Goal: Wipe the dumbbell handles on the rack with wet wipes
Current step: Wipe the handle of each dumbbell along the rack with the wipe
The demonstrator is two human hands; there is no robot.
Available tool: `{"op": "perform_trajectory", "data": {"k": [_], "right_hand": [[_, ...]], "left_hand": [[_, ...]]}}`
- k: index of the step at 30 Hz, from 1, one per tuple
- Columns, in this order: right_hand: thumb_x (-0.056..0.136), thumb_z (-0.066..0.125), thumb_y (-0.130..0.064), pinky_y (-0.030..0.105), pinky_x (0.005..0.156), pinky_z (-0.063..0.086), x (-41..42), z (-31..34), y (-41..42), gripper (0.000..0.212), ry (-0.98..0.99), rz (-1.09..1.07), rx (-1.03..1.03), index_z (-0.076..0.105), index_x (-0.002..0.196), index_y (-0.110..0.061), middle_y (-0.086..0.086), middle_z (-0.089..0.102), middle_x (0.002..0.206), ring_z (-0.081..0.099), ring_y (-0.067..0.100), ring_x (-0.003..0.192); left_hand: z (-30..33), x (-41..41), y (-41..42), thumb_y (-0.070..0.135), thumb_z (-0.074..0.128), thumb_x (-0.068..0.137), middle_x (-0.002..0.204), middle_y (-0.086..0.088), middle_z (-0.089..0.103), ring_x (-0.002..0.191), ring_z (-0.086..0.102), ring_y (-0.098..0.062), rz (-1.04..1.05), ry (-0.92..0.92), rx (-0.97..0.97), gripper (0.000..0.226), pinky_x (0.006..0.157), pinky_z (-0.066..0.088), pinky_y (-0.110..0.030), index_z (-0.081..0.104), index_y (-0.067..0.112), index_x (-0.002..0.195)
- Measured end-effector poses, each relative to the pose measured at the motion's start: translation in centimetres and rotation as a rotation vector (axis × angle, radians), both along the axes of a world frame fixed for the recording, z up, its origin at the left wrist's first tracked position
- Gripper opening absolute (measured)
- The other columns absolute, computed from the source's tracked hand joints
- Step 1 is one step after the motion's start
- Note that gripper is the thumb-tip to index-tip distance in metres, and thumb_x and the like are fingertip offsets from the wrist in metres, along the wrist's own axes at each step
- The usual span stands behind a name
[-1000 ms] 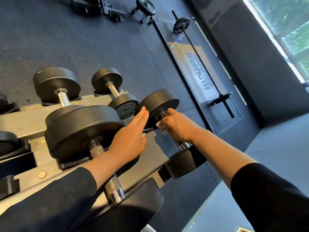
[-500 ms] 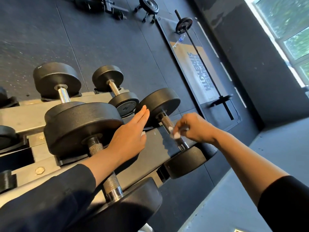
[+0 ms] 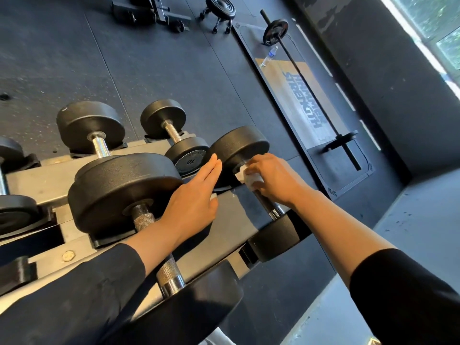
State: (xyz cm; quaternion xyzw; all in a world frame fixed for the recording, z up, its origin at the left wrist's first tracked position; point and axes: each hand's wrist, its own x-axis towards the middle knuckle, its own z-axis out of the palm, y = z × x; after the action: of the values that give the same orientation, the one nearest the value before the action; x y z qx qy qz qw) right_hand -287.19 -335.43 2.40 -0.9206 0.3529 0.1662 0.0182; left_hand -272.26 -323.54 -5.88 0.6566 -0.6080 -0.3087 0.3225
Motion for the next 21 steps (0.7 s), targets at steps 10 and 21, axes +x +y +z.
{"op": "perform_trajectory", "data": {"k": [10, 21], "right_hand": [[0.079, 0.064, -0.002, 0.021, 0.079, 0.047, -1.6, 3.1, 0.0, 0.019, 0.164, -0.181, 0.244, 0.073, 0.092, -0.013, -0.004, 0.062, 0.093, 0.057, 0.009, 0.09], [0.079, 0.069, -0.005, 0.027, 0.083, 0.048, -5.1, 2.6, -1.0, 0.019, -0.311, -0.398, 0.101, 0.072, 0.096, -0.013, 0.001, 0.065, 0.099, 0.055, 0.011, 0.09]], "left_hand": [[0.1, 0.2, 0.0, 0.015, 0.054, 0.093, 0.159, 0.013, 0.001, 0.086, 0.06, -0.009, -0.022, 0.012, 0.014, 0.071, 0.073, 0.045, -0.018, 0.014, 0.023, 0.152], [1.1, -0.2, 0.4, 0.014, 0.055, 0.093, 0.159, 0.009, 0.008, 0.129, 0.046, -0.017, 0.007, -0.006, -0.049, 0.068, 0.098, 0.04, -0.024, 0.021, 0.019, 0.151]]}}
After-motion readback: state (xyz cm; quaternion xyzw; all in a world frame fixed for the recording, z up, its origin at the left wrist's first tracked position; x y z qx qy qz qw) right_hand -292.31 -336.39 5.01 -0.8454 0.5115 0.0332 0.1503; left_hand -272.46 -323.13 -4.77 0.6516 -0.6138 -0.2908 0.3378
